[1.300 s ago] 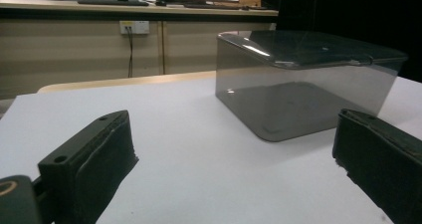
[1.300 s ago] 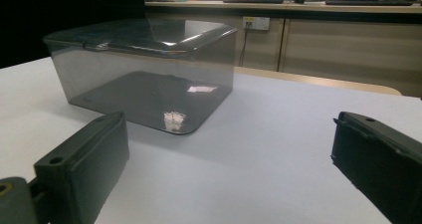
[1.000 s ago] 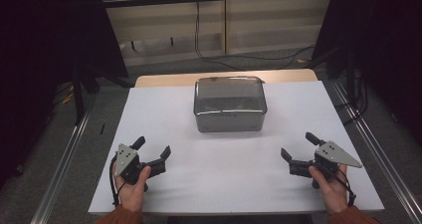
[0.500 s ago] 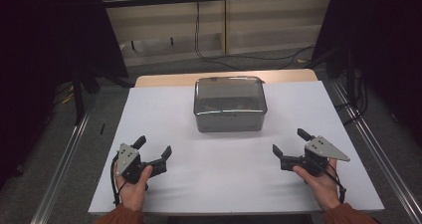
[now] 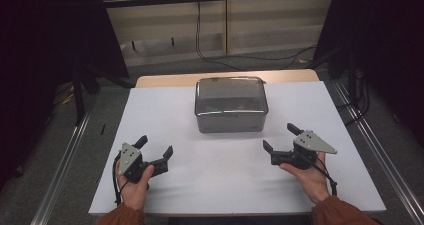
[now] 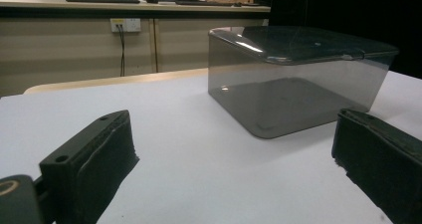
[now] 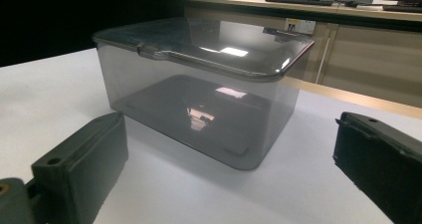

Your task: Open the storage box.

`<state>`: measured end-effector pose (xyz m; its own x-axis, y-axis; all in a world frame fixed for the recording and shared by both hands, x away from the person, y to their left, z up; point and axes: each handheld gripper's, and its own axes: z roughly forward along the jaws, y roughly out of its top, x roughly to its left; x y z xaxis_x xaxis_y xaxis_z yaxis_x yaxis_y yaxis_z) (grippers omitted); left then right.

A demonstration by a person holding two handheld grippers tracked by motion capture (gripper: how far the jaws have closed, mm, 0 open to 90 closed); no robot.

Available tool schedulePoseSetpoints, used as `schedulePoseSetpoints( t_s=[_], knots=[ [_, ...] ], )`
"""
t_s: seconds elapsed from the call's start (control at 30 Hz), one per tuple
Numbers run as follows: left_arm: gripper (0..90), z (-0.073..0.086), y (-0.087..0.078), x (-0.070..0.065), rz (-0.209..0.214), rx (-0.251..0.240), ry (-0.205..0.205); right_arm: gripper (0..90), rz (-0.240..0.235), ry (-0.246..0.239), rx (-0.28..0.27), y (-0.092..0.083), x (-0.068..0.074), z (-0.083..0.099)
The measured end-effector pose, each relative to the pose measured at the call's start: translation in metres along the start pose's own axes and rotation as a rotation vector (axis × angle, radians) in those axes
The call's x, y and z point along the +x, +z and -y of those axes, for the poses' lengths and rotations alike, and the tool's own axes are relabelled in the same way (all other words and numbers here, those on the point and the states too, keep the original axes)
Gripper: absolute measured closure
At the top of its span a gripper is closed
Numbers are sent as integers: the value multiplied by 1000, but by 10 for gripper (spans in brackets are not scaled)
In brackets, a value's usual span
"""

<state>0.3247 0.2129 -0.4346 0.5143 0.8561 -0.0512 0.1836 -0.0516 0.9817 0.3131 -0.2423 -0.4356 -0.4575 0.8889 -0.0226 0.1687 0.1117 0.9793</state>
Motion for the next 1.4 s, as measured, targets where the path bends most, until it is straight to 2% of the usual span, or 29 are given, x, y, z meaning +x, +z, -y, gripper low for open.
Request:
schedulePoseSetpoints(
  t_s=[0.13,0.53,0.8,0.97,1.03,1.07,1.17,1.33,1.4],
  knots=[
    [30,0,0,0,0,4,9,8,5,-2,-4,5,1,-3],
    [30,0,0,0,6,12,12,15,-20,-30,-14,26,8,-16],
    [30,1,1,-1,13,20,12,17,-12,-53,4,37,9,-24],
    [30,1,1,0,13,23,8,20,-5,-101,8,42,10,-27],
    [30,1,2,0,17,26,3,22,-15,-114,11,45,10,-29],
    [30,1,2,0,15,25,5,23,-23,-138,17,50,11,-31],
    [30,1,2,0,15,24,7,33,-30,-146,8,54,12,-34],
    [30,1,2,0,16,27,7,54,-49,-191,41,65,16,-38],
    [30,1,1,0,16,27,8,56,-51,-216,37,68,19,-39]
  ],
)
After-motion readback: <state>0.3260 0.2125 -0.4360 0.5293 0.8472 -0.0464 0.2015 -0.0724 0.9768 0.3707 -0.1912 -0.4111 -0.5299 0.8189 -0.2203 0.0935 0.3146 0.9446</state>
